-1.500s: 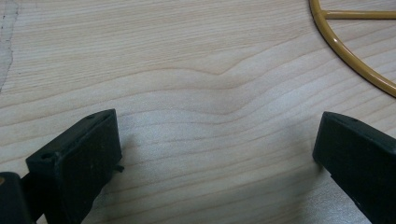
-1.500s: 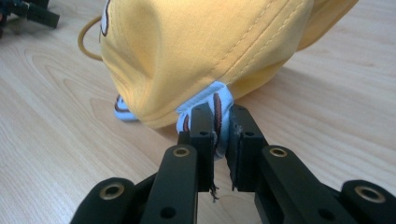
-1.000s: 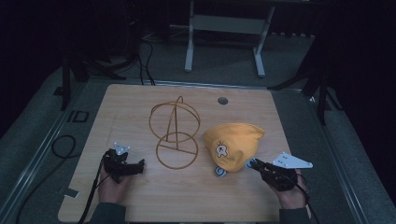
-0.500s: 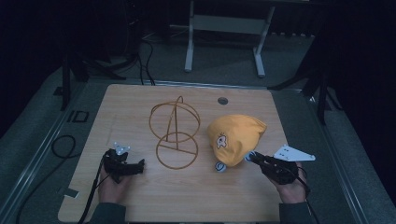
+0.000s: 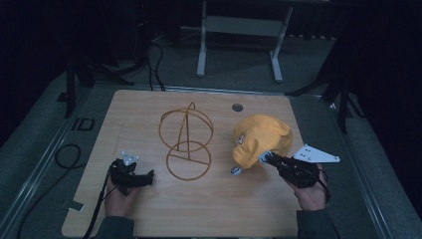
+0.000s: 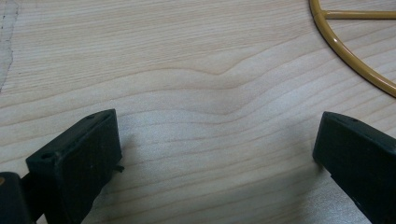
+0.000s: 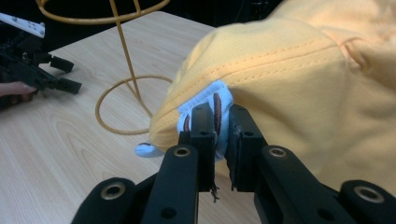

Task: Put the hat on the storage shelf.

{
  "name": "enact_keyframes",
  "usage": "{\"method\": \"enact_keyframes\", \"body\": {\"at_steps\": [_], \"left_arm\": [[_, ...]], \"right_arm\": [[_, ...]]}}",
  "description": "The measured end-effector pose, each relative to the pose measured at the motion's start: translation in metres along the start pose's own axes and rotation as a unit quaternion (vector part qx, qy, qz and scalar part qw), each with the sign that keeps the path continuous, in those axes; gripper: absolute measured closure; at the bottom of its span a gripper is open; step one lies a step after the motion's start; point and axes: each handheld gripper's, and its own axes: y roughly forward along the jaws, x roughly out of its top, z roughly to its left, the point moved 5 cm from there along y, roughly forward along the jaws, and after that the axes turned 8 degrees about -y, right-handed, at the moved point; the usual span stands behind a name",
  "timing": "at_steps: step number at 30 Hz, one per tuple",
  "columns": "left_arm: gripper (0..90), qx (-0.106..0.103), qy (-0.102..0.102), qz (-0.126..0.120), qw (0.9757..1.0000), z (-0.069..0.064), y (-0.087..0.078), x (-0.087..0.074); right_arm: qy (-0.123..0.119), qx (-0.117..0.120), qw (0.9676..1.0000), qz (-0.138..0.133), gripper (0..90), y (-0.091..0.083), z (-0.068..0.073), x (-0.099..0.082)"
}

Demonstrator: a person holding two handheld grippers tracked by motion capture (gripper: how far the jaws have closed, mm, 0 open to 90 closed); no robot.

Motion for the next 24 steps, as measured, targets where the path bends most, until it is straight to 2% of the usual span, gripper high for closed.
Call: {"method": "enact_keyframes", "body": {"at_steps": [9,11,15,17,18,21,24], "left_arm": [[0.8,0.0,0.0,0.0,1.0,0.0,0.0,0.0],[0.8,0.001,0.0,0.0,1.0,0.0,0.0,0.0],[0.8,0.0,0.0,0.0,1.0,0.0,0.0,0.0],[0.8,0.0,0.0,0.0,1.0,0.0,0.0,0.0],[0.8,0.0,0.0,0.0,1.0,0.0,0.0,0.0],[0.9,0.0,0.0,0.0,1.0,0.0,0.0,0.0],[0.8,0.0,0.0,0.0,1.0,0.0,0.0,0.0]], "right_arm": [[0.002,0.012,0.9999,-0.009,82.4,-0.005,0.002,0.014],[0.004,0.024,0.9996,-0.015,82.4,-0.009,0.007,0.019],[0.013,0.036,0.999,-0.022,82.4,-0.012,0.009,0.023],[0.031,0.048,0.9979,-0.029,82.3,-0.013,0.005,0.024],[0.031,0.048,0.9979,-0.029,82.3,-0.013,0.005,0.024],[0.051,0.047,0.9974,-0.022,82.3,-0.009,-0.002,0.019],[0.095,0.044,0.9941,-0.029,82.2,-0.006,-0.016,0.011]]}}
